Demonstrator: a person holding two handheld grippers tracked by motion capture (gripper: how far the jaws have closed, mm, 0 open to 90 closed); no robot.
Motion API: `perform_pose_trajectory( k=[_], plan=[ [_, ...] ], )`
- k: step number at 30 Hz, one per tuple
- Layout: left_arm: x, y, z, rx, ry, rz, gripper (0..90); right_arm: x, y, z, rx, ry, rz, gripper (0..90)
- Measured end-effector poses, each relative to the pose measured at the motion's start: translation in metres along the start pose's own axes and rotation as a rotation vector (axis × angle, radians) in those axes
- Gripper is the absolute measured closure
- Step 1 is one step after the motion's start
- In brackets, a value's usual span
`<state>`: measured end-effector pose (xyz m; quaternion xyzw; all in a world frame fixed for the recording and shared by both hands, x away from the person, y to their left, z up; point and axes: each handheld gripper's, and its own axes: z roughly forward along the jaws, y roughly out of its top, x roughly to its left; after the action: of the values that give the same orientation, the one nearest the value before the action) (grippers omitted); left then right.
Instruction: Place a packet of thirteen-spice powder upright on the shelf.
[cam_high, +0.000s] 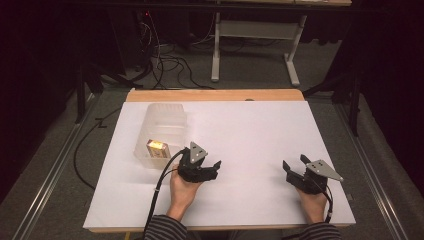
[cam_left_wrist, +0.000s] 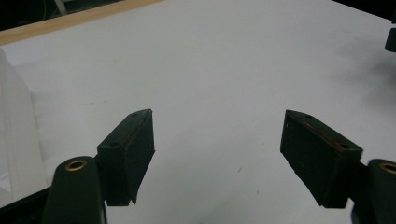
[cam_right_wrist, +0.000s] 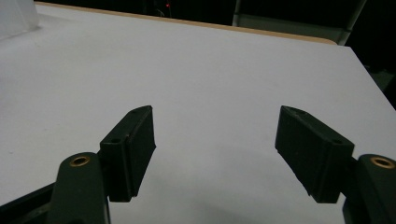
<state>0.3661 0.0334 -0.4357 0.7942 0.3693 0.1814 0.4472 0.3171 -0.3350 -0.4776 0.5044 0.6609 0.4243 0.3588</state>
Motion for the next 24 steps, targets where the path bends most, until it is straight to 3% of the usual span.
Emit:
perform_pose_trajectory(
  k=[14,24],
  plan=[
    [0.004,-0.012,0.017,-0.002,0.034,-0.023,26.8,0.0,0.0,0.0,0.006,-0.002,0.0,29.0],
    [0.006,-0.02,0.027,-0.039,0.048,-0.036,25.8,0.001,0.0,0.0,0.005,-0.002,0.0,29.1]
  ],
)
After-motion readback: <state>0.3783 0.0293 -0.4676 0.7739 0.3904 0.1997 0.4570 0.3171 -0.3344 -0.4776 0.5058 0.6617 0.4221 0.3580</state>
